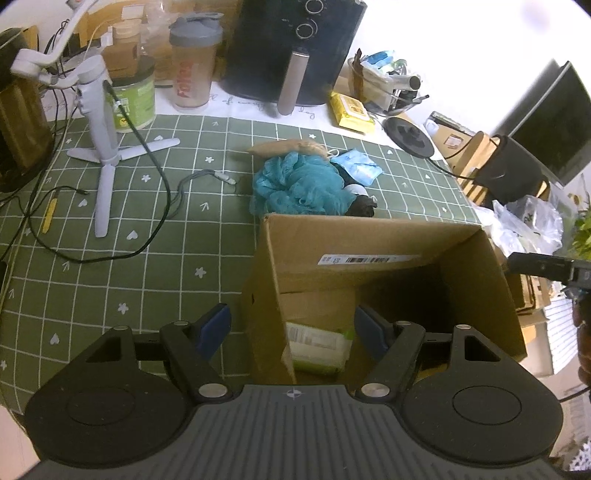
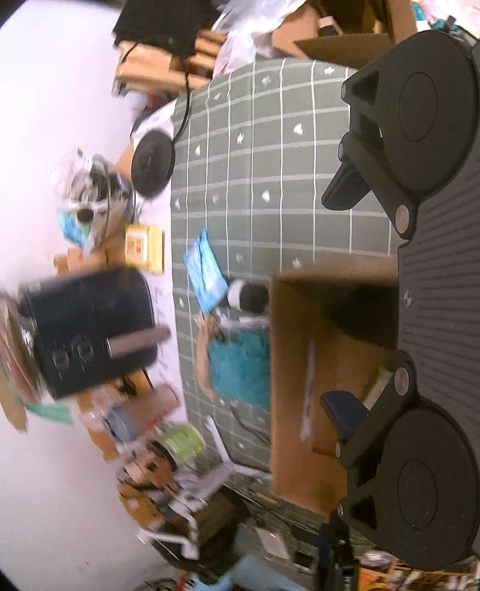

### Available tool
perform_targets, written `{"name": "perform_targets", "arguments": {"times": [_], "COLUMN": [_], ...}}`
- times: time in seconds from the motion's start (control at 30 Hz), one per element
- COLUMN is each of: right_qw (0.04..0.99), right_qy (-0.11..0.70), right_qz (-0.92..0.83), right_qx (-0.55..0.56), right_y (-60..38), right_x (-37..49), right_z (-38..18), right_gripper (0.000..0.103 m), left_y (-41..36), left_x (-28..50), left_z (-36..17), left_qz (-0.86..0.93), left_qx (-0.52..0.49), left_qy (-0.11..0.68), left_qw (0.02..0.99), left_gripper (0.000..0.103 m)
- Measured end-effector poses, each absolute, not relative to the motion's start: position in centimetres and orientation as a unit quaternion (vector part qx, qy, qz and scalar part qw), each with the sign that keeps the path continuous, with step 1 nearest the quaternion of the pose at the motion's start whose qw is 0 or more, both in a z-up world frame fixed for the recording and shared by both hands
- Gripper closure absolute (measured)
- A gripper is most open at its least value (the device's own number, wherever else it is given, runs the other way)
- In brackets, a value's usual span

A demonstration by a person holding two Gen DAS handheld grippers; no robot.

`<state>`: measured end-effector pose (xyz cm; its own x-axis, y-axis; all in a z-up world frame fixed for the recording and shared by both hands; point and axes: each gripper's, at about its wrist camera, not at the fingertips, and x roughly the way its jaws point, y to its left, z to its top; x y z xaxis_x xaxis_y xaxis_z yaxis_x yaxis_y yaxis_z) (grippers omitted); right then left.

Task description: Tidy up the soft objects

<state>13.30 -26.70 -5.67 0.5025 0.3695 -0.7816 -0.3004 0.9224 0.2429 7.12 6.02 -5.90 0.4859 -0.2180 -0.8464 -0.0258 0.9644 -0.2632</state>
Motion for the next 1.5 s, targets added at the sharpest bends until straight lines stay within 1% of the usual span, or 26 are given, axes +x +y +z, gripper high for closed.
{"name": "perform_targets", "arguments": {"times": [0.27, 0.6, 0.9, 1.27, 1.5], "right_qw": [0.874, 0.880, 0.889, 0.866, 0.844], "right_qy": [0.451, 0.446, 0.429, 0.449, 0.458], "right_qz": [0.178, 0.160, 0.153, 0.221, 0.279], "right_qx": [0.026, 0.012, -0.036, -0.018, 0.004], "right_y": [-28.1, -29.2, -29.3, -28.6, -26.4], "right_x": [14.7, 16.3, 18.8, 25.5, 29.6], "right_z": [-5.9, -6.4, -7.4, -9.9, -12.7], "right_gripper": [0.000, 0.000, 0.000, 0.000, 0.000], "left_y": [4.8, 4.0, 4.2, 4.2, 4.1], "left_x": [9.3, 10.0, 10.0, 9.4, 8.7], "left_z": [-7.2, -7.4, -6.6, -5.0, -4.7], "left_qz": [-0.062, -0.044, -0.026, -0.015, -0.003], "left_qx": [-0.113, -0.110, -0.125, -0.141, -0.150], "left_qy": [0.514, 0.520, 0.512, 0.492, 0.490], "left_qw": [0.848, 0.846, 0.849, 0.859, 0.858], "left_gripper": [0.030, 0.030, 0.030, 0.030, 0.030]}}
